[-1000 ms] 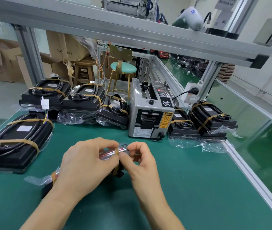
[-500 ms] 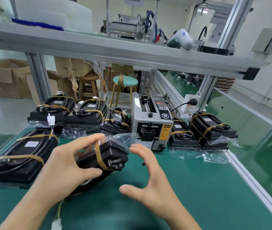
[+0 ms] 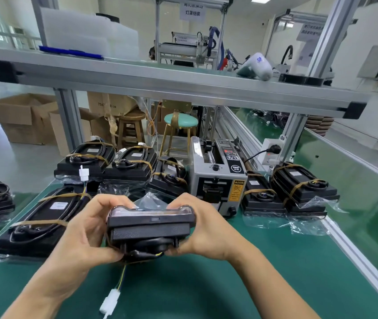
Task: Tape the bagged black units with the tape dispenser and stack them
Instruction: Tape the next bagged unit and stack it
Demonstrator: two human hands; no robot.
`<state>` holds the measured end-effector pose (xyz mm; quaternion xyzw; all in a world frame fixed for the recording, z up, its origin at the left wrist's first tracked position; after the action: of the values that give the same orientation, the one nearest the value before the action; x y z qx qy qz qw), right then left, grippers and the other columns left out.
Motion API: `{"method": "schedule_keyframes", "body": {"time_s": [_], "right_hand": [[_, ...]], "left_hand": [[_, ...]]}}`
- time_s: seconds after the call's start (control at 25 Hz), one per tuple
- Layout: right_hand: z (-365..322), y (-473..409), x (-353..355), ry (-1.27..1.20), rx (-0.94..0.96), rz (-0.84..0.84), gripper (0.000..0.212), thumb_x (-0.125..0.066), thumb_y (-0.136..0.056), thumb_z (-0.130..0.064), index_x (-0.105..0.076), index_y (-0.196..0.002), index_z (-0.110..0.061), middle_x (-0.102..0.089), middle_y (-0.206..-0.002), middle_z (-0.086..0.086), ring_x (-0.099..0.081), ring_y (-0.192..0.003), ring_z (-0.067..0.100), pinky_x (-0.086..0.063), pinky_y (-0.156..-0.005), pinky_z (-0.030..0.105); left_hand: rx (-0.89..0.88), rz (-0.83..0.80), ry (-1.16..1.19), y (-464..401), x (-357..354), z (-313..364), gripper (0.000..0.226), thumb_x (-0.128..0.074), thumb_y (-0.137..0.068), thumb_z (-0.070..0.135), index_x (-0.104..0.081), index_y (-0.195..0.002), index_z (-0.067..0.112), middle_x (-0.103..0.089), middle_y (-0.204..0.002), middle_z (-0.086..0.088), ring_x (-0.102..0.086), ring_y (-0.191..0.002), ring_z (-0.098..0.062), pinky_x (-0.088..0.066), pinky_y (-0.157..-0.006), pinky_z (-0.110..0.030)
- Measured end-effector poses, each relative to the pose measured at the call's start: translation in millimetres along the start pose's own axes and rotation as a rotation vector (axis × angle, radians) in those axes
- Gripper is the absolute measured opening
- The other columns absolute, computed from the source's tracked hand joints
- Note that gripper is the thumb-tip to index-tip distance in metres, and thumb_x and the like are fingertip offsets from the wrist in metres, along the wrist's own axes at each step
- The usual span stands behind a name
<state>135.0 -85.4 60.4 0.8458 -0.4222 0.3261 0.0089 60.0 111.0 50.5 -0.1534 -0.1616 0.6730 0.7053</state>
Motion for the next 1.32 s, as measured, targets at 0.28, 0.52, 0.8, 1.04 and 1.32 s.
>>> {"method": "schedule_keyframes", "body": {"time_s": [0.28, 0.52, 0.8, 1.04, 1.32], "right_hand": [[15, -14, -8, -0.136, -0.032, -0.040, 0.055, -0.086, -0.058, 0.006, -0.060, -0.101, -0.018, -0.060, -0.100, -0.006, -0.058, -0.090, 0.004, -0.046, -0.080, 0.018], [49, -5, -6, -0.221, -0.166, 0.237, 0.058, -0.066, -0.076, 0.010, -0.059, -0.113, -0.034, -0.062, -0.113, -0.007, -0.060, -0.105, 0.008, -0.049, -0.090, 0.021], [100, -3, 46, -0.271, -0.633, 0.918, 0.025, -0.056, -0.091, -0.019, -0.065, -0.080, 0.001, -0.044, -0.060, 0.004, -0.034, -0.062, 0.019, -0.034, -0.059, 0.028], [108, -19, 51, -0.298, -0.761, 0.970, 0.026, -0.070, -0.085, -0.025, -0.061, -0.061, -0.023, -0.062, -0.067, 0.002, -0.053, -0.068, 0.024, -0.053, -0.074, 0.039], [97, -18, 41, -0.675, -0.839, 1.060, 0.023, -0.067, -0.086, -0.012, -0.054, -0.067, -0.016, -0.050, -0.064, 0.000, -0.037, -0.052, 0.013, -0.034, -0.051, 0.024]], "left_hand": [[-0.149, -0.192, -0.680, -9, -15, 26, 0.085, -0.075, -0.048, 0.008, -0.057, -0.123, 0.045, -0.051, -0.135, 0.022, -0.046, -0.126, 0.002, -0.034, -0.099, -0.008], [-0.035, 0.090, -0.639, -8, -9, 5, 0.088, -0.095, -0.038, 0.002, -0.062, -0.107, 0.045, -0.068, -0.103, 0.022, -0.063, -0.092, 0.004, -0.041, -0.078, 0.001], [0.025, 0.186, -0.339, -12, -32, -4, 0.065, -0.085, -0.036, 0.032, -0.065, -0.098, 0.039, -0.070, -0.098, 0.016, -0.065, -0.081, -0.002, -0.047, -0.074, -0.006], [0.036, 0.225, -0.303, -7, -41, -6, 0.061, -0.081, -0.039, 0.036, -0.066, -0.098, 0.038, -0.070, -0.098, 0.013, -0.064, -0.080, -0.012, -0.049, -0.074, -0.014], [0.013, 0.253, -0.276, -3, -42, -7, 0.055, -0.081, -0.044, 0.015, -0.067, -0.093, 0.038, -0.070, -0.096, 0.014, -0.065, -0.079, -0.005, -0.048, -0.071, -0.007]]}}
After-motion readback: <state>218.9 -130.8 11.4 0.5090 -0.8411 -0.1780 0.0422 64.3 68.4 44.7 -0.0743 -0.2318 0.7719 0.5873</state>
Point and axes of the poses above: each hand's wrist, its own y-axis away from the middle knuckle, its own x-axis out of the back of the hand, z = x × y, the point moved 4 cm from there along -y, towards the middle knuckle
